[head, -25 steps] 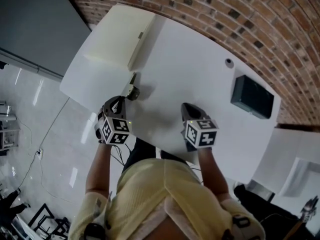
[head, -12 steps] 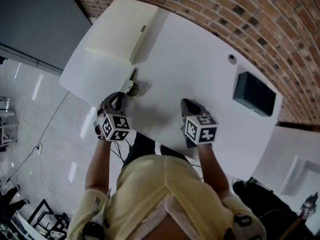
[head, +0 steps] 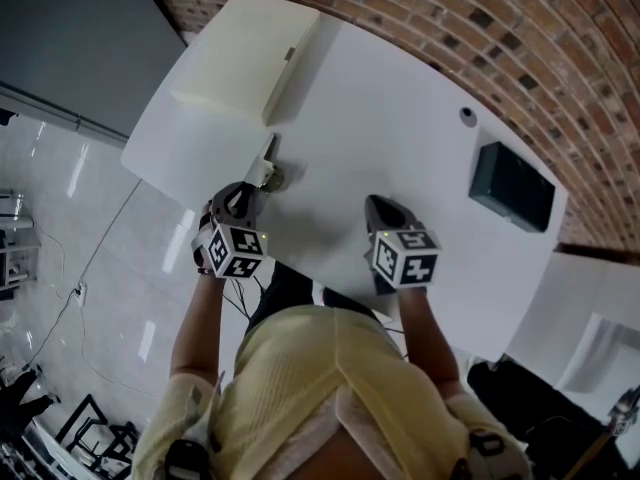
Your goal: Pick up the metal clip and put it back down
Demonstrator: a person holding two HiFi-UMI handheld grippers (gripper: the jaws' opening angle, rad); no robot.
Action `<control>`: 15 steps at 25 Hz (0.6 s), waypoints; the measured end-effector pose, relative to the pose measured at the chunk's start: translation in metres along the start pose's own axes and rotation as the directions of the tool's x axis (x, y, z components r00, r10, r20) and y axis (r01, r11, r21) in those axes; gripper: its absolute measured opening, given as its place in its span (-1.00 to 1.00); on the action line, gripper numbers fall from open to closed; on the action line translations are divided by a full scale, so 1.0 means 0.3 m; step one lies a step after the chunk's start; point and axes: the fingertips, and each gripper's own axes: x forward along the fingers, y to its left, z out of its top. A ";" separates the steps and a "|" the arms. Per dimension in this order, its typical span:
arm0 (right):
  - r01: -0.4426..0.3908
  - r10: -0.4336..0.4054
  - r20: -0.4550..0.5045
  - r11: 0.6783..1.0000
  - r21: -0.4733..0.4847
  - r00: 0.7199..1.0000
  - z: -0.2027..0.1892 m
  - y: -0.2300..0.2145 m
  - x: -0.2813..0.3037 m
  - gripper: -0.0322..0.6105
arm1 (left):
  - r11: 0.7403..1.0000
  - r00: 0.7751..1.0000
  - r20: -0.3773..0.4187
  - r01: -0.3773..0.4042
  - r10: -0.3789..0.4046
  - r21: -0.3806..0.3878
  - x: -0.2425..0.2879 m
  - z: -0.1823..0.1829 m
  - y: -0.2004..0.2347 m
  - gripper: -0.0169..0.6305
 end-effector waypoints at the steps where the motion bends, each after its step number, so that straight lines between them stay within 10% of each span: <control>1: 0.000 0.000 0.000 1.000 0.001 1.000 0.000 0.001 -0.001 -0.89 | 1.000 1.000 -0.002 0.000 0.000 0.004 0.001 0.001 -0.002 -0.87; 15: -0.007 0.007 -0.001 1.000 -0.001 1.000 -0.002 0.001 -0.007 -0.89 | 1.000 1.000 0.010 0.013 -0.013 0.018 -0.008 0.001 -0.024 -0.85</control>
